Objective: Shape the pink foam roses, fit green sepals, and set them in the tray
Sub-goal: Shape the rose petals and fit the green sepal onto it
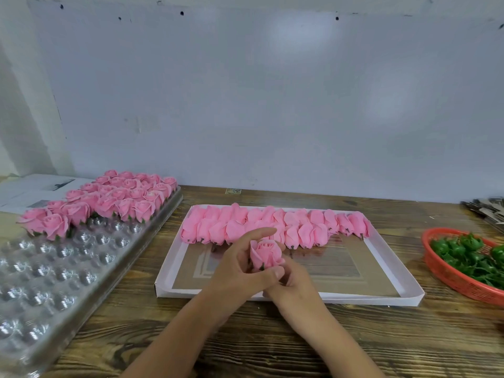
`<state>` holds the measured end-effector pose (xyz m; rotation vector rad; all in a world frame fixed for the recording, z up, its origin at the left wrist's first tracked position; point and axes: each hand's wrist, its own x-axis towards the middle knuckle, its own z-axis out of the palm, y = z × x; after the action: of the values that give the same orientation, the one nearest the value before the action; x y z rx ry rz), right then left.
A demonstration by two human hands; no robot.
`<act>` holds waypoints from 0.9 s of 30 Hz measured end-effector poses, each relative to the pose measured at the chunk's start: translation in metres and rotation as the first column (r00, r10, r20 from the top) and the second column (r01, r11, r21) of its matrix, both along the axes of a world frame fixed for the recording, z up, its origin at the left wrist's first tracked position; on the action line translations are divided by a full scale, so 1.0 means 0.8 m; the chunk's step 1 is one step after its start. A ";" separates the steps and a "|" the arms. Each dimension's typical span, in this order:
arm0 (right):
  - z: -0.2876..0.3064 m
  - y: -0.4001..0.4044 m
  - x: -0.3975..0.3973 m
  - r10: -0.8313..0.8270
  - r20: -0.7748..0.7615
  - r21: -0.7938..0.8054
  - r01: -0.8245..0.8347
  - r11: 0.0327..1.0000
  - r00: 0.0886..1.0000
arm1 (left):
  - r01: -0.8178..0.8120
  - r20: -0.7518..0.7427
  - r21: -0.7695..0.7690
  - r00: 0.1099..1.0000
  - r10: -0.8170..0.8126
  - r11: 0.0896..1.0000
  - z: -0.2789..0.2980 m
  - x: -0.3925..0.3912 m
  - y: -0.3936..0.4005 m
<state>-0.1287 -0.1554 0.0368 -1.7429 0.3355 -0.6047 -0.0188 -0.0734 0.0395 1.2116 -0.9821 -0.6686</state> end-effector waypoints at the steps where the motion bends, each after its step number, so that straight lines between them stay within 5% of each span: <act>1: 0.001 -0.001 -0.001 -0.003 -0.005 0.007 0.003 1.000 1.000 | 0.015 0.015 0.003 1.000 -0.015 1.000 -0.001 0.001 0.001; 7: -0.004 0.001 0.006 -0.044 0.013 0.047 0.043 0.998 0.999 | -0.111 0.067 -0.007 0.992 0.111 0.994 -0.002 0.002 -0.001; 13: -0.012 -0.001 0.007 -0.115 -0.036 -0.076 0.112 0.991 0.993 | -0.269 0.121 -0.036 0.955 0.271 0.962 -0.003 -0.002 -0.005; 21: -0.011 -0.001 0.006 -0.120 -0.020 -0.042 0.119 0.992 0.993 | -0.199 0.117 -0.051 0.972 0.203 0.979 -0.005 -0.003 -0.008; 27: -0.021 -0.005 0.006 -0.138 -0.022 -0.193 0.131 0.972 0.990 | -0.216 0.270 -0.031 0.938 0.216 0.976 -0.011 -0.003 -0.008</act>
<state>-0.1242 -0.1591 0.0203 -1.9279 0.4353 -0.7239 -0.0215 -0.0796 0.0310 1.4124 -1.0549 -0.3324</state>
